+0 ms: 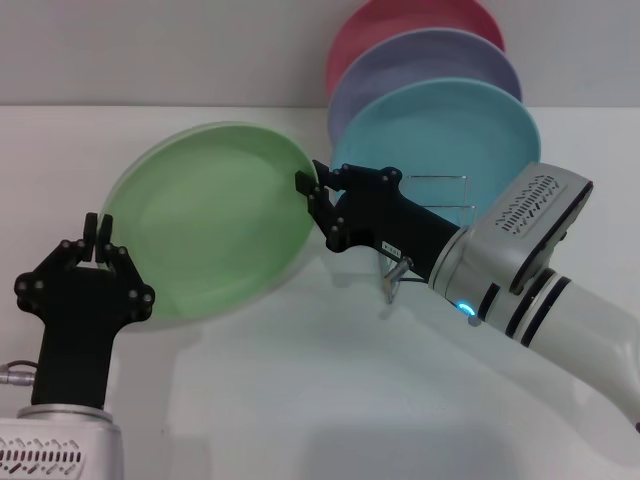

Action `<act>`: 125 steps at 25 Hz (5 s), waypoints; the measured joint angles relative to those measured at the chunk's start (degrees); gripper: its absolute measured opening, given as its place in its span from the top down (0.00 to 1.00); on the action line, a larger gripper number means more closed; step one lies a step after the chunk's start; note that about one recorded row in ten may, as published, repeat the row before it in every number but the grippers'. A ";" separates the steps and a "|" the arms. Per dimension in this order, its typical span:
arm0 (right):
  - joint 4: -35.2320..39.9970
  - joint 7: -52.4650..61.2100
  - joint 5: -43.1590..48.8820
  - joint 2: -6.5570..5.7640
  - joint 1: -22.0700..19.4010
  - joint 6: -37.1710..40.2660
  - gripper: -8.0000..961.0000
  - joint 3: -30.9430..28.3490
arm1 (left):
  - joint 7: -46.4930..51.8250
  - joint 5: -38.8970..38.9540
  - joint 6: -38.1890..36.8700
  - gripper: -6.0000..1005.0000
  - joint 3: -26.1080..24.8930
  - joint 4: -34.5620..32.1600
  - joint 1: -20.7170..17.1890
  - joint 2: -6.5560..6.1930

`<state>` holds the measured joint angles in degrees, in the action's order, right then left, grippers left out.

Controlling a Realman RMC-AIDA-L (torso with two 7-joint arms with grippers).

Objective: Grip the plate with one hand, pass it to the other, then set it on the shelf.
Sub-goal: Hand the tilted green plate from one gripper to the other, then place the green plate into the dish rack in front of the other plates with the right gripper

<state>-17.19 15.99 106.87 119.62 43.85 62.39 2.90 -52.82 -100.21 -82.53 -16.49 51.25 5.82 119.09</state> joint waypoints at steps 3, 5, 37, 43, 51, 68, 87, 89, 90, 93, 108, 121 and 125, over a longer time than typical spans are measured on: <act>0.01 0.00 -0.06 0.00 0.00 -0.21 0.84 0.00 | 0.00 0.00 0.00 0.96 0.07 -0.01 -0.01 0.00; 0.04 0.00 -0.07 0.00 -0.02 -0.27 0.85 0.00 | 0.00 0.00 0.00 0.96 0.12 0.00 -0.02 0.00; 0.19 -0.09 0.08 0.01 0.12 -1.41 0.97 -0.66 | 0.34 -0.02 0.21 0.89 -0.04 -1.18 0.93 -0.31; 0.24 -0.09 0.15 0.00 0.02 -1.45 0.97 -1.67 | 0.76 0.02 0.15 0.84 -0.07 -1.70 1.17 -0.35; -0.52 -2.44 0.14 0.00 0.30 -2.11 0.97 -4.48 | 8.00 -5.92 -4.84 0.48 1.16 -3.44 0.19 -0.75; -8.78 -19.13 0.27 -0.53 -13.76 26.66 0.96 -10.33 | 56.69 -7.94 -20.05 0.34 -4.58 -31.16 4.47 -0.64; -8.91 -40.01 -0.37 -1.32 -23.32 34.47 0.95 -12.05 | 58.50 -7.98 -11.58 0.34 -7.38 -32.53 7.65 -0.94; -9.10 -40.02 -0.45 -1.30 -23.82 33.13 0.95 -12.04 | 58.50 -7.98 -11.50 0.34 -7.42 -32.54 7.65 -0.95; -9.24 -39.91 -0.46 -1.29 -24.02 32.66 0.95 -12.05 | 58.49 -7.98 -11.37 0.34 -7.45 -32.55 7.66 -0.96; -9.44 -39.61 -0.46 -1.28 -24.37 31.97 0.94 -12.05 | 58.33 -7.98 -11.18 0.34 -7.57 -32.58 7.69 -0.97; -10.04 -39.41 -0.49 -1.30 -27.63 30.60 0.94 -12.23 | 58.22 -8.26 -11.15 0.34 -7.60 -32.62 8.00 -0.97; -6.71 -36.38 -0.53 -1.25 -28.09 29.18 0.93 -13.35 | 58.17 -8.34 -11.16 0.34 -7.45 -32.25 8.19 -0.96; -4.39 -33.83 -0.54 -1.17 -27.91 29.07 0.93 -13.36 | 58.15 -8.34 -11.16 0.34 -7.36 -32.08 8.18 -0.89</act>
<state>-21.57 -17.84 106.34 118.44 15.95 91.46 -10.46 5.33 -108.54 -93.69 -23.85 19.18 14.00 118.20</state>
